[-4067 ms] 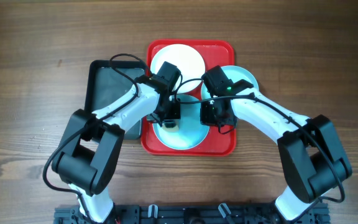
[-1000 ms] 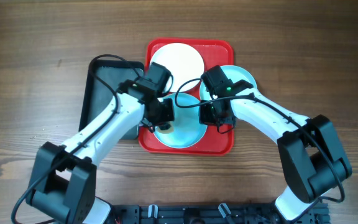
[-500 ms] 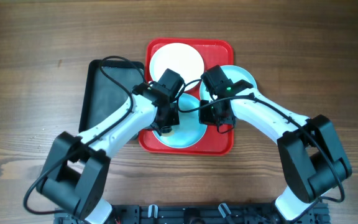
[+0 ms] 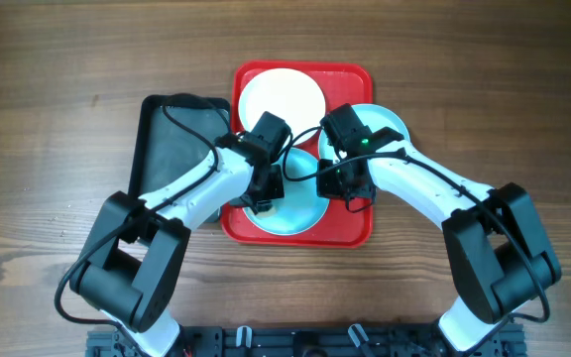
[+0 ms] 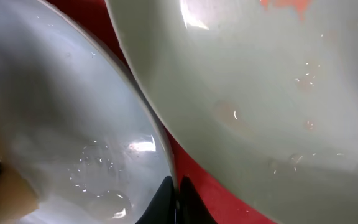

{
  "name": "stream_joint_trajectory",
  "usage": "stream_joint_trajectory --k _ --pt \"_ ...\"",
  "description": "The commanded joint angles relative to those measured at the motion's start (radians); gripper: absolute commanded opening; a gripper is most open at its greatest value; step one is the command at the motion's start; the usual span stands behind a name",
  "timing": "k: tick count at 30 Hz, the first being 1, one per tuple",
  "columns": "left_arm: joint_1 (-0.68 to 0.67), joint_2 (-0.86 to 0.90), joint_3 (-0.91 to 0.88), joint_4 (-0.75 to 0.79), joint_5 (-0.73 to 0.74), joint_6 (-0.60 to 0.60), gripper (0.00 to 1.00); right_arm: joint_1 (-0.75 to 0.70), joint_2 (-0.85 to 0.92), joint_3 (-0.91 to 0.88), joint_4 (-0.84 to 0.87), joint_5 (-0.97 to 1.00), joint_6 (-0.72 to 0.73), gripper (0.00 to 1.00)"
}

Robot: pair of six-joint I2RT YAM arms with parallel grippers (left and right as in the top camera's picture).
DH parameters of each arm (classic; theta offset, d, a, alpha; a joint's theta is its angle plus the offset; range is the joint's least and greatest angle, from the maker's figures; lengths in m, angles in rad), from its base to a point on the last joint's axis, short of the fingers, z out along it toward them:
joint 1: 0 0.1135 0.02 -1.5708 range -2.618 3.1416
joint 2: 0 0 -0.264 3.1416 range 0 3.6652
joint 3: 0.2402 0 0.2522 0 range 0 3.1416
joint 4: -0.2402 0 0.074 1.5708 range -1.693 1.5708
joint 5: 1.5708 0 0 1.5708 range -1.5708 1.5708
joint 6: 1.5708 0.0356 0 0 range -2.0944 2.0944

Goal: Clean dirty plates on tray and stack at the side
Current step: 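Scrub the lower blue plate with the sponge while the right gripper holds the plate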

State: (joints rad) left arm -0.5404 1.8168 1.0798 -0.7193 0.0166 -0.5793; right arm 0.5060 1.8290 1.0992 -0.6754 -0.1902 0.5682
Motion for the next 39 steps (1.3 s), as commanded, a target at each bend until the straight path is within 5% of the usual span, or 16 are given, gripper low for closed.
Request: stream_joint_trajectory --k 1,25,39 --pt "0.004 0.013 -0.06 0.055 0.032 0.017 0.04 0.007 0.015 -0.001 0.005 -0.021 0.007 0.04" --pt "0.005 0.056 -0.101 0.152 0.205 0.013 0.04 0.007 0.015 -0.001 0.003 -0.044 0.007 0.04" --pt "-0.001 0.076 -0.101 0.24 0.444 0.014 0.04 0.007 0.015 -0.001 0.003 -0.044 0.007 0.04"
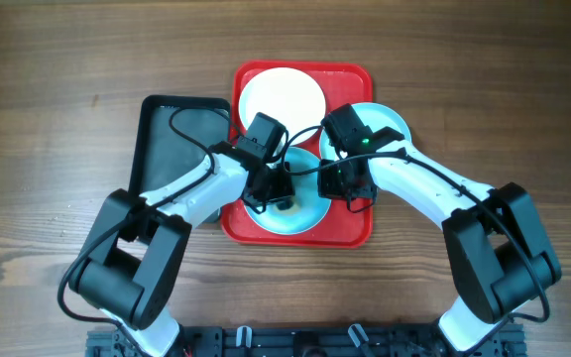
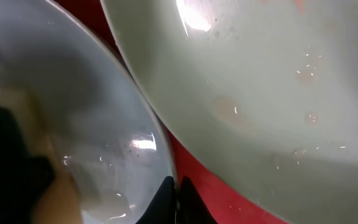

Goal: Clean dirty plates on tray and stack at the side
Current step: 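Scrub the lower blue plate with the sponge while the right gripper holds the plate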

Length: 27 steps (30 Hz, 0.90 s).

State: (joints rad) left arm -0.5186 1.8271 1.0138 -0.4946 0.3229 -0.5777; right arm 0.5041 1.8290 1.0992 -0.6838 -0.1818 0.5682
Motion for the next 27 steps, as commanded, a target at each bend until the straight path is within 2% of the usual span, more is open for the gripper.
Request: stream_joint_trajectory --k 1,7,11,16,20,22,27 --pt "-0.027 0.066 -0.035 0.021 0.142 0.012 0.04 0.009 0.015 -0.001 0.011 -0.052 0.007 0.04" --pt "-0.035 0.063 -0.035 0.024 0.177 0.017 0.04 0.009 0.015 -0.001 0.011 -0.052 0.006 0.04" --pt "-0.023 -0.005 -0.034 0.023 0.178 0.052 0.04 0.009 0.015 -0.001 0.012 -0.052 0.006 0.04" --pt "0.026 -0.172 -0.034 -0.013 0.052 0.054 0.04 0.009 0.015 -0.001 0.012 -0.052 0.007 0.04" --pt "0.057 -0.301 -0.034 -0.06 -0.117 0.054 0.04 0.009 0.015 -0.001 0.012 -0.052 0.007 0.04" --pt "0.056 -0.319 -0.034 -0.064 -0.177 0.069 0.04 0.009 0.015 -0.001 0.012 -0.052 0.007 0.04" --pt "0.056 -0.272 -0.034 -0.086 -0.192 0.079 0.04 0.009 0.015 -0.001 0.011 -0.052 0.007 0.04"
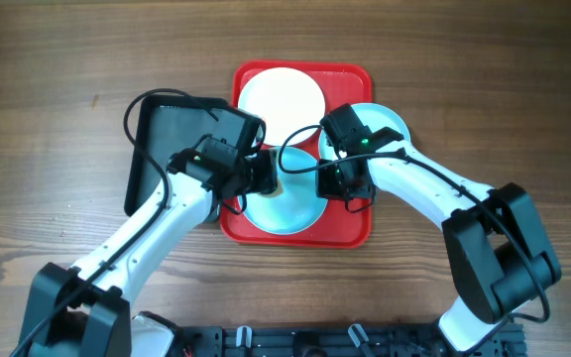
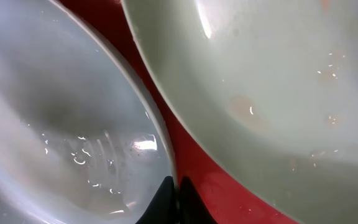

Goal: Clean dirty plates on tray and stack at the side
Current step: 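Scrub the lower blue plate with the sponge while the right gripper holds the plate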

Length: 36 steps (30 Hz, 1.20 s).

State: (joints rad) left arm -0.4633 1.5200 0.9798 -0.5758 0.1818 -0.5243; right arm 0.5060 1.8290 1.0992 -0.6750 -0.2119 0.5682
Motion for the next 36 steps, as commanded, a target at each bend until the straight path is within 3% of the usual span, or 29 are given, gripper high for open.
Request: stream_joint_trajectory --k 1,12,20,27,36 --pt "0.0 0.053 0.0 -0.005 -0.054 0.032 0.04 0.007 0.015 -0.001 0.003 -0.022 0.007 0.04" --pt "0.001 0.229 0.0 0.023 -0.158 0.099 0.04 0.007 0.015 -0.001 0.003 -0.022 -0.005 0.04" --pt "0.007 0.36 0.0 0.025 0.032 0.103 0.04 0.007 0.015 -0.001 0.005 -0.022 -0.016 0.04" --pt "0.045 0.361 0.0 0.018 0.368 0.129 0.04 0.007 0.015 -0.001 0.006 -0.022 -0.016 0.04" --pt "0.052 0.245 0.003 -0.011 0.369 0.128 0.04 0.007 0.015 -0.001 0.009 -0.022 -0.016 0.04"
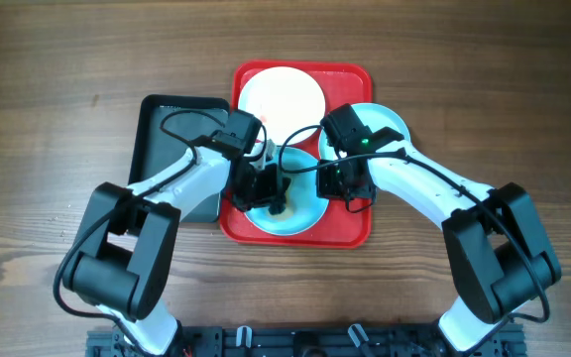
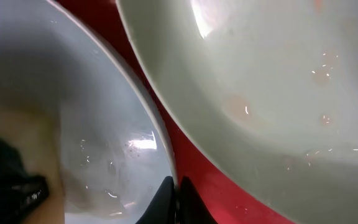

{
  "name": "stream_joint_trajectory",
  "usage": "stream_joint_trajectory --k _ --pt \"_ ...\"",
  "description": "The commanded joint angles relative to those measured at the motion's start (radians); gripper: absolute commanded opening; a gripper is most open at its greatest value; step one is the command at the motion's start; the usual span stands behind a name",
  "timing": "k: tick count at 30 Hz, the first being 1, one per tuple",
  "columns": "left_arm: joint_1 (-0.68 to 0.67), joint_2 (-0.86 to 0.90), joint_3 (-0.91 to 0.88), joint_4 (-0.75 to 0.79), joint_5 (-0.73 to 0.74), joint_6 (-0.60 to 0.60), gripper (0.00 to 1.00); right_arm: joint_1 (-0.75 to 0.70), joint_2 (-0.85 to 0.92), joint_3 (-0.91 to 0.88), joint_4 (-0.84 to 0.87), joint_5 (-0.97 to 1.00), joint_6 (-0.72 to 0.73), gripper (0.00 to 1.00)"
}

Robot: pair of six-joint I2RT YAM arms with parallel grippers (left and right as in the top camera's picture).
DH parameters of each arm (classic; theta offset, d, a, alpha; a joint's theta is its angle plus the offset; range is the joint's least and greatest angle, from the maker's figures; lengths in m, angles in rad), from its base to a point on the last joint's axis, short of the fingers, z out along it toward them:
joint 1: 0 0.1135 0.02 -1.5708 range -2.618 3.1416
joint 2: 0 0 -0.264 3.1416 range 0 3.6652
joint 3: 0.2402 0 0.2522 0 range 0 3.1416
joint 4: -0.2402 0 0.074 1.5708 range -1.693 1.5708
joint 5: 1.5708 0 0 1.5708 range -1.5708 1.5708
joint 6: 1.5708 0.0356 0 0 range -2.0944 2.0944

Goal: Clean dirty plates on tray and stack at the side
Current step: 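Scrub the lower blue plate with the sponge while the right gripper holds the plate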

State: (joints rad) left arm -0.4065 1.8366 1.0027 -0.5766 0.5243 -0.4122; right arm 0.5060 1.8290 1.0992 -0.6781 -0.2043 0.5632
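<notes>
On the red tray [image 1: 355, 226] lie a white plate [image 1: 282, 97] at the back, a pale blue plate [image 1: 295, 210] at the front and a second pale blue plate [image 1: 380, 124] at the right, spotted with orange smears. My right gripper [image 2: 176, 200] is shut on the front plate's right rim [image 2: 160, 134]. The left gripper [image 1: 266, 188] presses a tan sponge [image 2: 33, 140] onto that plate's wet left half and is shut on it. The smeared right plate [image 2: 278, 87] fills the right wrist view's upper right.
A black tray [image 1: 171, 139] lies on the wooden table [image 1: 57, 109] just left of the red tray, under my left arm. The right plate overhangs the red tray's right edge.
My left gripper with the sponge was at the front plate's left rim, out of the right wrist view; now it is on the plate's inside. The right gripper has not moved.
The left gripper had the sponge on the front plate's left part, then nearer its middle, then off at the left rim, and now on the plate again. Water streaks on the plate have shifted. My right gripper pinched the rim at every moment.
</notes>
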Motion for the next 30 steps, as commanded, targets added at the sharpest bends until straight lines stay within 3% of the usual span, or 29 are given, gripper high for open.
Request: stream_joint_trajectory --k 1,8,20,30 --pt "0.0 -0.108 -0.019 -0.011 -0.003 0.016 0.04 0.007 0.015 -0.001 0.012 -0.029 -0.011 0.04" --pt "0.011 -0.25 -0.019 -0.013 -0.285 0.016 0.04 0.007 0.015 -0.001 0.011 -0.029 -0.011 0.04" --pt "0.001 -0.082 -0.022 -0.019 -0.305 0.007 0.04 0.007 0.015 -0.001 0.011 -0.029 -0.014 0.04" --pt "-0.159 -0.023 -0.022 0.043 -0.286 -0.045 0.06 0.007 0.015 -0.001 0.011 -0.029 -0.013 0.04"
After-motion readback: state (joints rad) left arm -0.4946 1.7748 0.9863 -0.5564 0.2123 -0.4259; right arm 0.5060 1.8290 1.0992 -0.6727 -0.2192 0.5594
